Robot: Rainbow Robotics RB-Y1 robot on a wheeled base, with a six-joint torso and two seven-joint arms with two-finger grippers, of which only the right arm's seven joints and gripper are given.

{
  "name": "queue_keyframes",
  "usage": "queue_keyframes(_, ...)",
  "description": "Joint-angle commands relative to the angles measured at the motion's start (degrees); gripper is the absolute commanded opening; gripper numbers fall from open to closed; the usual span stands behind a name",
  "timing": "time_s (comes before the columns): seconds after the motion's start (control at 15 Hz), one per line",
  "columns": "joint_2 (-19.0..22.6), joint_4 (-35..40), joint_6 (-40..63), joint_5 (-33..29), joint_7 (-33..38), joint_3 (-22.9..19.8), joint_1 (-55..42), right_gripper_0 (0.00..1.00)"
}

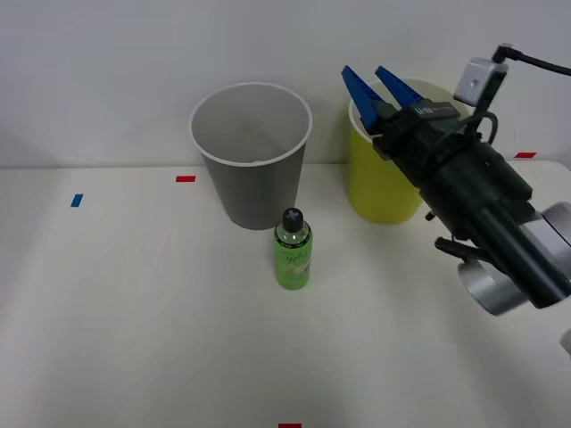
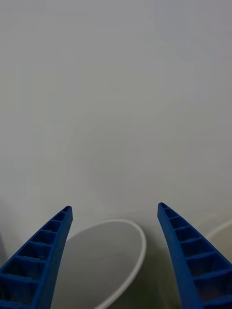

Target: Put cans in the gray bin, plastic bottles in the light green bin

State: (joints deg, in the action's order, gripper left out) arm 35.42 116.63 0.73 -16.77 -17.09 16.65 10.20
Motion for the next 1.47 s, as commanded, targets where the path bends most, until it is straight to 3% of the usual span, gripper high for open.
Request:
queue_keyframes(0.07,2.11,3.52,-5.39,-0.46,-0.49,-6.8,-9.59,0.58)
queue_keyframes(0.53,0.52,8.71,-5.57,-1.86,-2.24,-15.77,-25.93,0.58)
queue_keyframes(1.0,-11.6,8.62,-4.42,-4.76,-5.76,-17.79,-35.08,0.58)
queue_keyframes(1.13,-16.88,8.62,-6.62,-5.82,-6.9,-17.79,-36.92,0.58)
queue_keyframes(1.33,-21.27,8.53,-11.89,-7.31,-9.19,-18.05,-40.79,0.58)
queue_keyframes(1.47,-22.85,8.62,-15.76,-7.14,-14.9,-18.14,-44.04,0.58)
